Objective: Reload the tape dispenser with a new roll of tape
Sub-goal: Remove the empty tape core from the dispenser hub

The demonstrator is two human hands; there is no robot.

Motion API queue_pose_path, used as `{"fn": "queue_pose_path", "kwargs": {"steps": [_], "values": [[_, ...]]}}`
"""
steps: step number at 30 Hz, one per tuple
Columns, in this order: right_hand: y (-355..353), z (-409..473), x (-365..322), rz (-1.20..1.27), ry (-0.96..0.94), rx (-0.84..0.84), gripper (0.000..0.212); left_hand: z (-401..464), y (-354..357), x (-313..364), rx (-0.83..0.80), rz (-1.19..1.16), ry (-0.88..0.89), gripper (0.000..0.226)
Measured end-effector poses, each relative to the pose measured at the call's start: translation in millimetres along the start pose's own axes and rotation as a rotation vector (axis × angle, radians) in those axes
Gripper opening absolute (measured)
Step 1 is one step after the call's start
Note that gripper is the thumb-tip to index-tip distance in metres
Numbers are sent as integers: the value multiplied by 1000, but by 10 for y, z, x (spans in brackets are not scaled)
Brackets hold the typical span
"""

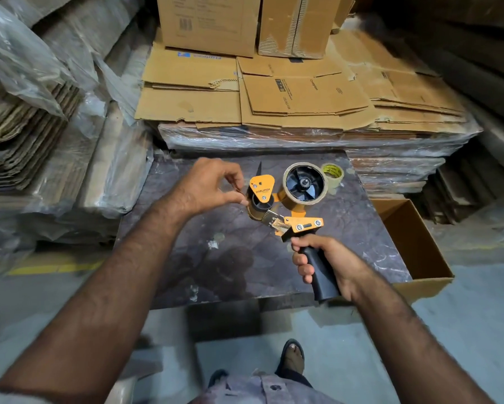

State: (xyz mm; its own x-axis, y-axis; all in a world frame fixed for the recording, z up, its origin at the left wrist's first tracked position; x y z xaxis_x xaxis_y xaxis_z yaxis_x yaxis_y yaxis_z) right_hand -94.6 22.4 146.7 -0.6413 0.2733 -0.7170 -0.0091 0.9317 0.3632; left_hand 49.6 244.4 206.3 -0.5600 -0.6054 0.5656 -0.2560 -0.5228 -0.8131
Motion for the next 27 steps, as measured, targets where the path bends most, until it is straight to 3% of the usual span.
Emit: {"fn": "queue_pose_path", "kwargs": {"steps": [3, 6, 8, 12, 23, 27], "values": [[7, -15, 41, 54, 5, 2, 18, -4, -35, -80, 14, 36, -25, 34], [6, -10, 55, 94, 12, 30, 18, -78, -6, -163, 94, 349, -29, 21], [-30, 23, 61, 91, 21, 67, 19, -173, 79, -144, 176, 429, 74, 14], [-45, 99, 60, 52, 22, 114, 19, -299, 542, 80, 154, 180, 220, 26], [110, 218, 31, 27, -67, 156, 16, -393, 885, 253, 474, 215, -22, 23], [78, 236, -63, -6, -109, 212, 15, -440, 1063, 297, 477, 31, -77, 29]]}}
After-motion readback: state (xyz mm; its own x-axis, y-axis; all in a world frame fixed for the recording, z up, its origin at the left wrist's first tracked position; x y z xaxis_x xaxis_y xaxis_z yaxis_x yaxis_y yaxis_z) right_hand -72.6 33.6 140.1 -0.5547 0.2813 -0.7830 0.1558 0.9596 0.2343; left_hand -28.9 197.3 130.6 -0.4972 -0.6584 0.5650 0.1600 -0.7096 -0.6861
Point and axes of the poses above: each hand's wrist, its own z-axis towards the middle knuckle, its own y-axis out of the palm, x = y × z, the point moved 2 cm from there along z, towards the middle knuckle, and after that the axes turned 4 degrees about -x, right-handed, at the moved point
